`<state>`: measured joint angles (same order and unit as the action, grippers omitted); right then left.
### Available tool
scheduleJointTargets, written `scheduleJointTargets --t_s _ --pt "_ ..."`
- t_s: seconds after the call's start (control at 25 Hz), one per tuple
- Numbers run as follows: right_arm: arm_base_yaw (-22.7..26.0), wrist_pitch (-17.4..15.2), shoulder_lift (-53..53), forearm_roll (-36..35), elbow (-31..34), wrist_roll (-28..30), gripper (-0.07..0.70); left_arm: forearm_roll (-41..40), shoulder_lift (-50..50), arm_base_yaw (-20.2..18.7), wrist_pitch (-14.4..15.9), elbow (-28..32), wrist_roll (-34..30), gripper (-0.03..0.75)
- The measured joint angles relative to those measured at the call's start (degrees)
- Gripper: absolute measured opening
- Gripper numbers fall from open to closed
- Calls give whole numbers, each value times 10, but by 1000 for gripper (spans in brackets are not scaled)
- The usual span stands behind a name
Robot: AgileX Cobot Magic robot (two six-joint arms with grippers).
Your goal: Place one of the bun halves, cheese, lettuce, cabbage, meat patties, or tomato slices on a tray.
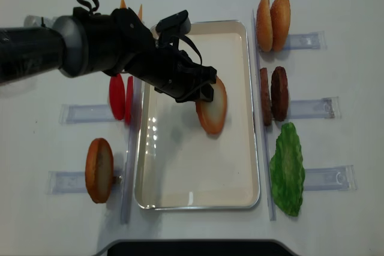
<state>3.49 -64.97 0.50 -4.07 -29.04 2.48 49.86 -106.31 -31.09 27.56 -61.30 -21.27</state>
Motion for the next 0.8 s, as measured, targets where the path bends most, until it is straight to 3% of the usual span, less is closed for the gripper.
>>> scheduleJointTargets --t_s 0.12,0.32,0.4,0.48,0.6,0.68,0.8 --pt "0 0 0 0 0 0 401 -5 0 4 10 0 -1 202" --pt "0 0 0 0 0 0 401 -51 5 32 71 0 18 498" --pt "0 0 0 0 0 0 401 -94 22 52 101 0 56 532" --pt "0 0 0 0 0 0 401 -171 49 67 130 -4 134 545" --pt "0 0 0 0 0 0 401 -308 99 68 178 -28 241 551" --pt "0 0 0 0 0 0 401 -351 121 65 213 -56 285 552" --pt "0 0 0 0 0 0 401 -405 131 62 292 -107 342 532"
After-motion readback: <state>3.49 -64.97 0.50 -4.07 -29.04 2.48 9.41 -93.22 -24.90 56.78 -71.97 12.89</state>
